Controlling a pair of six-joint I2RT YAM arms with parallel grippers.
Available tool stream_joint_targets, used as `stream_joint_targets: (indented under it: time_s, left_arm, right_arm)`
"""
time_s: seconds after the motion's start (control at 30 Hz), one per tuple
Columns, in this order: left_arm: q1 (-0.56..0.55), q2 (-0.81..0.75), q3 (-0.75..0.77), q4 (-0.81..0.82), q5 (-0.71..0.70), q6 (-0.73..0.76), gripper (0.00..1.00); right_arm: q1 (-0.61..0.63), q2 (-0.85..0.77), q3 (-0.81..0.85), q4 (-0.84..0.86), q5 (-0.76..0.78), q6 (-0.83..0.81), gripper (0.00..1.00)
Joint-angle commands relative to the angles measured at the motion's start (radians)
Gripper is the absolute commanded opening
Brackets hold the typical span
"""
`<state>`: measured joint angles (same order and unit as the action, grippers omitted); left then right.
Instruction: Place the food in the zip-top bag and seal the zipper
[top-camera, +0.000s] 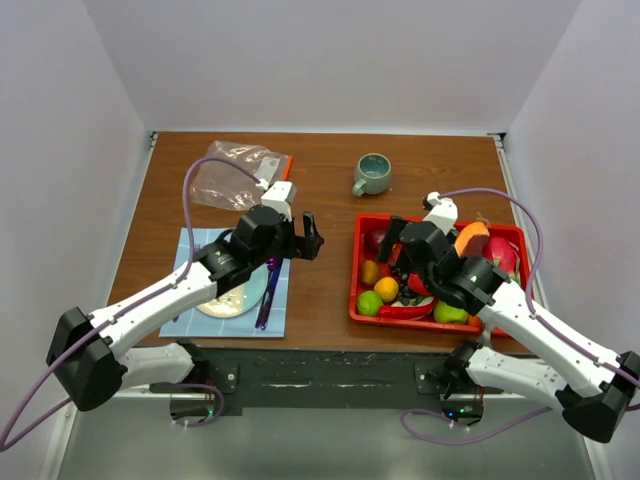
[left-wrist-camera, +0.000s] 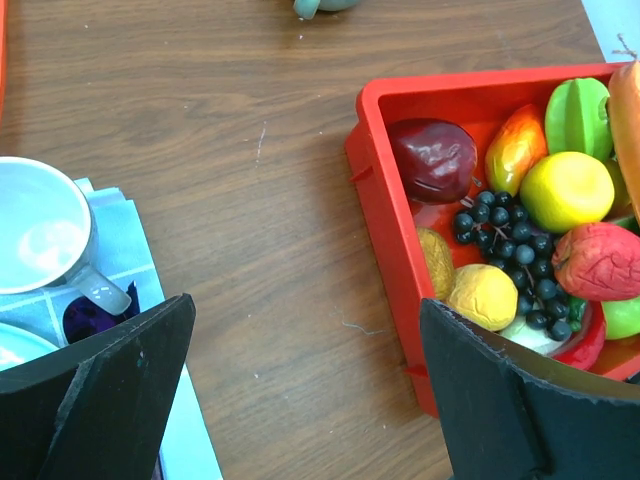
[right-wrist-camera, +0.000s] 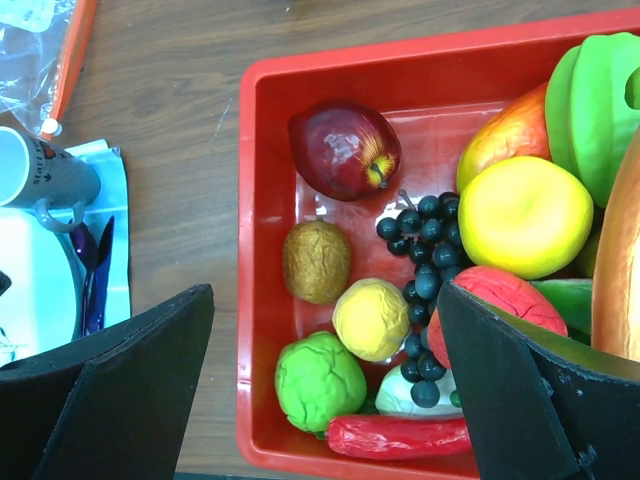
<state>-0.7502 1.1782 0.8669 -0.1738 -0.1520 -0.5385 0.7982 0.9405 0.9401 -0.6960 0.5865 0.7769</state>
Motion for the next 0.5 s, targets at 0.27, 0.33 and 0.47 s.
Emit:
stream_joint_targets:
  time_s: [0.27, 0.33, 0.47]
  left_arm:
    - [0.046, 0.023, 0.081, 0.017, 0.006, -0.014, 1.0]
    - [0.061, 0.038, 0.102, 0.016, 0.029, -0.017, 1.0]
    - [0.17, 0.127, 0.199, -0.003, 0.034, -0.021, 1.0]
  right_arm:
    - [0.001, 0.007, -0.012, 0.023, 0.029, -0.03, 0.99]
    - [0.001, 0.009, -0.015, 0.026, 0.026, -0.033, 0.99]
    - [0.001, 0.009, -0.011, 0.032, 0.004, -0.037, 0.99]
